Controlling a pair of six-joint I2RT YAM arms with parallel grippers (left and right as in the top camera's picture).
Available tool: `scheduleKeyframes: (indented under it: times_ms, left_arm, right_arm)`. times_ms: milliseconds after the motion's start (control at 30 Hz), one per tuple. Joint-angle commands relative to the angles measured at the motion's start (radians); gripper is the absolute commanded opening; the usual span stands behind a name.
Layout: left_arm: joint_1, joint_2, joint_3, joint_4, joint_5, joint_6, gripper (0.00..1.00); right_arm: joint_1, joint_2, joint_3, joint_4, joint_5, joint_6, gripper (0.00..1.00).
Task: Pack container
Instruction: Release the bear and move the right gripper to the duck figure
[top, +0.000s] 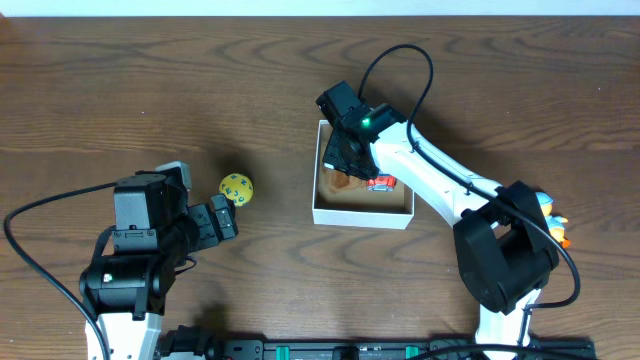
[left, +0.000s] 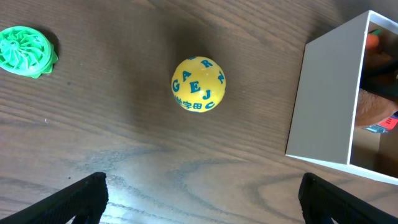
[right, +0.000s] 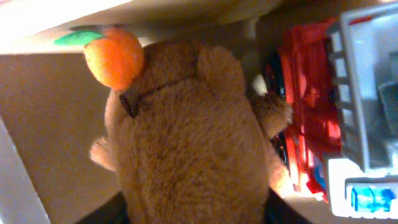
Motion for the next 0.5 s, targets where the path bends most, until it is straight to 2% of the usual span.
scheduleKeyframes:
  times_ms: [0,133,200,300,367,467]
  left_arm:
    - [0.002,0.000,0.015,-0.006,0.005,-0.006,0.98]
    - [0.002,0.000,0.015,-0.006,0.005,-0.006,0.98]
    - [0.002,0.000,0.015,-0.006,0.005,-0.006,0.98]
    - [0.002,0.000,0.015,-0.006,0.005,-0.006,0.98]
    - [0.002,0.000,0.015,-0.006,0.005,-0.006,0.98]
    - [0.002,0.000,0.015,-0.006,0.005,-0.006,0.98]
  right_arm:
    - [-0.009,0.004,0.004,0.005,0.022,-0.040,0.53]
    - [-0.010,0.004,0.026,-0.013,0.022,-0.054,0.60]
    - [-0.010,0.003,0.042,-0.025,0.023,-0.055,0.68]
    - [-0.010,-0.010,0.067,-0.039,0.031,-0.073,0.72]
    - [-0.010,-0.024,0.086,-0.060,0.058,-0.074,0.83]
    - [-0.011,-0.051,0.113,-0.070,0.073,-0.115,0.89]
